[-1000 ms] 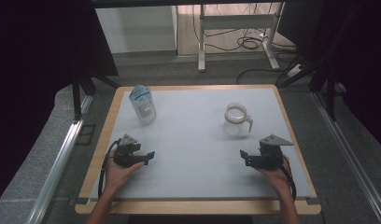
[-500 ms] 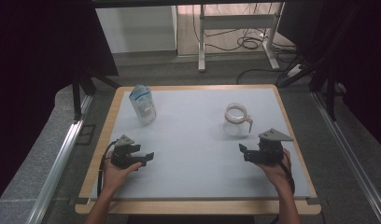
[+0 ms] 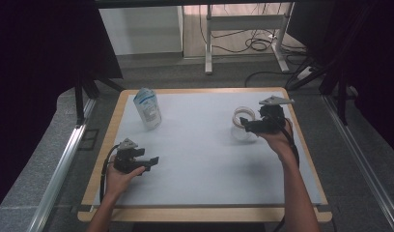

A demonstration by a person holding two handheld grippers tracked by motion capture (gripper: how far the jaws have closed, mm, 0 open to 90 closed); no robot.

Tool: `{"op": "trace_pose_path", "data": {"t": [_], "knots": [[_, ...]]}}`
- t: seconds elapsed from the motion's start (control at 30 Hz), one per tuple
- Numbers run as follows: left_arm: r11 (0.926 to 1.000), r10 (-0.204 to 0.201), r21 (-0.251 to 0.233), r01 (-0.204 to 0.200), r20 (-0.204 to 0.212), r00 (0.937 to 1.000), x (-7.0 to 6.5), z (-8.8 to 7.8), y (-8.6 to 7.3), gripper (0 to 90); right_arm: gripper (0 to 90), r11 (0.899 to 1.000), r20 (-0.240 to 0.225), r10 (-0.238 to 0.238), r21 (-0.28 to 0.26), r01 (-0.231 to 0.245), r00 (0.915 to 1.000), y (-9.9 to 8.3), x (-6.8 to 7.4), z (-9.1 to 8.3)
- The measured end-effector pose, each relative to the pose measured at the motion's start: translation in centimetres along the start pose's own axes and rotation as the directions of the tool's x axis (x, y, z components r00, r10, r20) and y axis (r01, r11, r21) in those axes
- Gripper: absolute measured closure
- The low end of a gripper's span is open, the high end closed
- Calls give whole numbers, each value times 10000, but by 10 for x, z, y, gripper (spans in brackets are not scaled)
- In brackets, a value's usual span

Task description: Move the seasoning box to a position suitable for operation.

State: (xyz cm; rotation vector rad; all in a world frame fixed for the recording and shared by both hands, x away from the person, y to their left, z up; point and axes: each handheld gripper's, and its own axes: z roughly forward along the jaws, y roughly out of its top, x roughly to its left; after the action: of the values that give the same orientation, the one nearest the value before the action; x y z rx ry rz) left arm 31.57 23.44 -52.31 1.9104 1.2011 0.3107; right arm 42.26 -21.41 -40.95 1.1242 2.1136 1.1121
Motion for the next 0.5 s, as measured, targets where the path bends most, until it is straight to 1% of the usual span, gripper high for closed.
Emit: {"op": "trace_pose_path", "data": {"t": [0.03, 0.07, 0.1, 0.13, 0.17, 0.2, 0.27, 0.3, 0.37, 0.4, 0.43, 0.47, 0.5], "knots": [[10000, 14, 30, -14, -30, 10000, 0, 1, 0, 240, 55, 10000, -20, 60, 64, -60, 10000, 3, -1, 5], [10000, 14, 30, -14, -30, 10000, 0, 1, 0, 238, 55, 10000, -20, 60, 64, -60, 10000, 3, -1, 5], [10000, 21, 47, -21, -34, 10000, 0, 2, 0, 238, 49, 9998, -95, 67, 194, -65, 9999, 6, -3, 12], [10000, 42, 79, -42, -36, 10000, 0, 3, 0, 235, 47, 9996, -46, 4, 299, -3, 10000, 8, -6, 21], [9999, 35, 116, -35, -28, 10000, 1, 3, -1, 231, 39, 9983, -167, 101, 578, -91, 9998, 9, -10, 35], [9999, 35, 116, -35, -28, 10000, 1, 3, -1, 228, 35, 9974, -241, 121, 707, -103, 9996, 9, -11, 39], [9998, 51, 213, -50, -76, 10000, 2, 5, -1, 223, 24, 9921, -187, -90, 1252, 113, 9998, 7, -11, 53], [9997, 63, 226, -61, -78, 9999, 2, 5, -1, 223, 24, 9902, -156, -177, 1380, 197, 9997, 6, -10, 58], [9996, 84, 263, -82, -81, 9999, 3, 5, -2, 223, 24, 9898, -163, -176, 1414, 197, 9997, 6, -10, 61], [9996, 83, 272, -81, -69, 9999, 3, 5, -2, 223, 25, 9893, -229, -155, 1446, 187, 9996, 6, -9, 64], [9996, 98, 281, -96, -66, 9999, 3, 6, -2, 222, 25, 9866, -246, -245, 1605, 281, 9994, 5, -8, 70], [9995, 97, 289, -95, -66, 9999, 3, 6, -2, 222, 25, 9866, -246, -245, 1605, 281, 9994, 5, -8, 70], [9995, 100, 303, -99, -45, 9999, 2, 6, -2, 218, 26, 9826, -280, -321, 1820, 367, 9991, 4, -8, 76]]}}
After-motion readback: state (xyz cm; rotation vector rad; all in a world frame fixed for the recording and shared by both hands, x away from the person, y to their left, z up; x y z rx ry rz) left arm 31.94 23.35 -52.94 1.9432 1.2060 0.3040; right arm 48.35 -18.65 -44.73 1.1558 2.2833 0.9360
